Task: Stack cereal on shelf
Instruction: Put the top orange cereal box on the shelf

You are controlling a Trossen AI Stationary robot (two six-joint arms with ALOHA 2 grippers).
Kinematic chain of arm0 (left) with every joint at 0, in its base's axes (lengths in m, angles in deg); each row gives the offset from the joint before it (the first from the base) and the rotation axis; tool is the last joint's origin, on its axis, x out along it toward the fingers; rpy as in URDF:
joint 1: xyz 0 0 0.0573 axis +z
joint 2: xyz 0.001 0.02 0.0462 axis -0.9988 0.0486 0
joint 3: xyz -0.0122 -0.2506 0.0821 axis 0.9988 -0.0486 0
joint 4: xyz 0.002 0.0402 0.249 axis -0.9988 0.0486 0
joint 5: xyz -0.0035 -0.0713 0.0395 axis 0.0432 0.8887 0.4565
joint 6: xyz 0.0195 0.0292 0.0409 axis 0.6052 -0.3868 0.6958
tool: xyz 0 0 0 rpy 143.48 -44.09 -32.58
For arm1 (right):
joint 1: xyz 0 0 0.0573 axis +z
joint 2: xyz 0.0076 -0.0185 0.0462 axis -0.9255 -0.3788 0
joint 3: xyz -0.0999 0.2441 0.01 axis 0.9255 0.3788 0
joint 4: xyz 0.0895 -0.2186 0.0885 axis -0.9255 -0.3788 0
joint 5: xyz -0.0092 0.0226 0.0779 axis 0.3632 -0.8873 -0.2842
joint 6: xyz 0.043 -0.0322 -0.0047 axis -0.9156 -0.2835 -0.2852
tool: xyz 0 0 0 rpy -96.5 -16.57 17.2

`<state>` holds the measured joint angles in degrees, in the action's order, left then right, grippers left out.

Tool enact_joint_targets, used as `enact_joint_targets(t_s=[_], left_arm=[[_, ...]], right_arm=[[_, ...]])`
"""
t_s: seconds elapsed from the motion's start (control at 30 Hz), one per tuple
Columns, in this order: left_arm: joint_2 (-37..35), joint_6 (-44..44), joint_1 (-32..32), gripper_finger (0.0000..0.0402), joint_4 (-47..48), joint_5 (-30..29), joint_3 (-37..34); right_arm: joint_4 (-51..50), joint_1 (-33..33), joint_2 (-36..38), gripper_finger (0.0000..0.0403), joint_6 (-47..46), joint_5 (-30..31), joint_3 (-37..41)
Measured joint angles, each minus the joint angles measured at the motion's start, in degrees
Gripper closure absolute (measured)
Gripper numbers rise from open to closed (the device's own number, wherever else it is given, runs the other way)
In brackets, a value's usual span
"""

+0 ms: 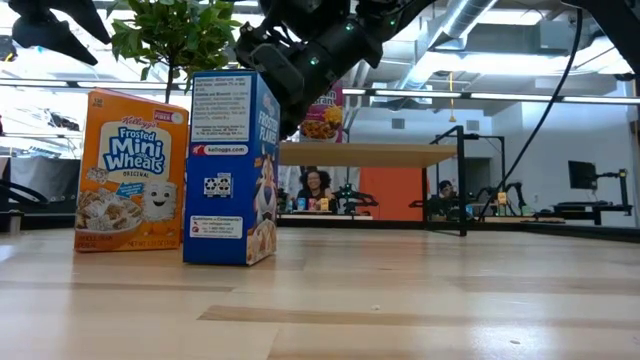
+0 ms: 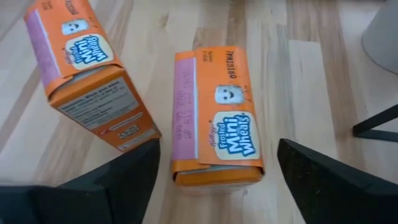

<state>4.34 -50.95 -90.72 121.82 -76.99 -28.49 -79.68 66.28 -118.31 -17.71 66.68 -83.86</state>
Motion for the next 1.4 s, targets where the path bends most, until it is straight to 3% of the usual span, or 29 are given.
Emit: enact_joint_targets(t_s=[0.23,0.67,1.0,1.17,1.4], left_arm=[[0.0,0.0,0.0,0.0081,0.0,0.0,0.0],[0.0,0.2,0.0,0.0081,0.0,0.0,0.0],[0.0,0.2,0.0,0.0081,0.0,0.0,0.0],[0.0,0.3,0.0,0.0081,0.0,0.1,0.0],[0.0,0.7,0.0,0.0081,0.0,0.1,0.0]], right_arm=[[-0.1,0.0,0.0,0.0114,-0.1,-0.4,0.0],[-0.3,0.1,0.0,0.0161,0.0,-0.4,0.0],[-0.3,0.1,0.0,0.0235,-1.1,-0.3,0.0],[-2.5,0.0,3.2,0.0236,-1.5,-0.4,0.0],[-12.6,-1.8,15.0,0.0208,-1.5,-0.2,0.0]])
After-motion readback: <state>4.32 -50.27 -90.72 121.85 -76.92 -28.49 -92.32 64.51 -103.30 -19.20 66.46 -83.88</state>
